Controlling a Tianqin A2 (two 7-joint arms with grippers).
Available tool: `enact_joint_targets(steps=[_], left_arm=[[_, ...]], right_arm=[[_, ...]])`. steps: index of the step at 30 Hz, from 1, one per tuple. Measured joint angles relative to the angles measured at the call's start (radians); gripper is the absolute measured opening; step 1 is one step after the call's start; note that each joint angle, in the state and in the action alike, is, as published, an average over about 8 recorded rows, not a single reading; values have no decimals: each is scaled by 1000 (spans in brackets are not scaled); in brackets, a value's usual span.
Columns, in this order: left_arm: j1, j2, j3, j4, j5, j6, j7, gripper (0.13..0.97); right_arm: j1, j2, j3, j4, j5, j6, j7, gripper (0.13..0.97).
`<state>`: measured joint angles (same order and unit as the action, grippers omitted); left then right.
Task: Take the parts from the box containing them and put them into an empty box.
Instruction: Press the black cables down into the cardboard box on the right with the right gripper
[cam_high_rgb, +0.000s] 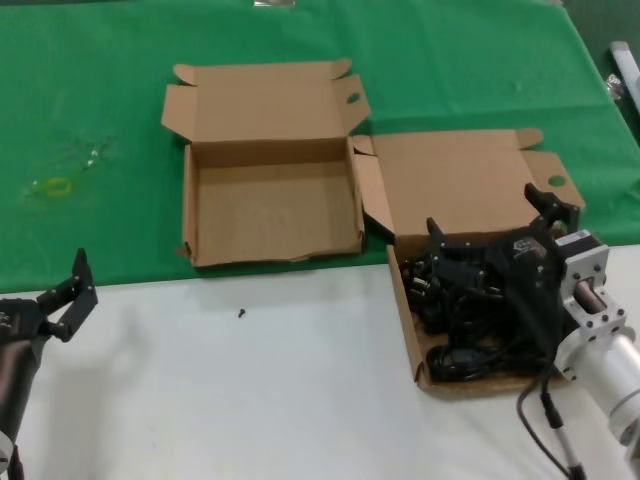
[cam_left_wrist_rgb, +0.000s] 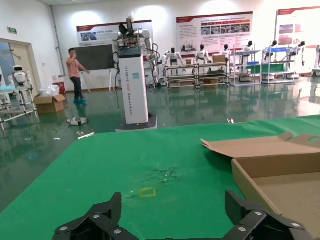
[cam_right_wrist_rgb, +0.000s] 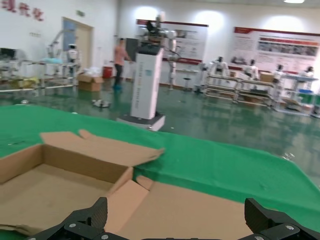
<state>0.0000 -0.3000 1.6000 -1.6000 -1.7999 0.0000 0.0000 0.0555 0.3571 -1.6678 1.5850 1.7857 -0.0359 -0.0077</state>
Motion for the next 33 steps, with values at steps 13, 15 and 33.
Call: enact_joint_targets(steps=[13, 15, 33], left_arm=[[0, 0, 0, 0, 0, 0, 0, 554], [0, 0, 0, 0, 0, 0, 0, 500], [0, 0, 0, 0, 0, 0, 0, 223]], right_arm=[[57, 302, -64, 29, 3, -191, 64, 966], [68, 345, -54, 23, 12, -255, 44, 966], [228, 616, -40, -150, 51, -809, -263, 966]])
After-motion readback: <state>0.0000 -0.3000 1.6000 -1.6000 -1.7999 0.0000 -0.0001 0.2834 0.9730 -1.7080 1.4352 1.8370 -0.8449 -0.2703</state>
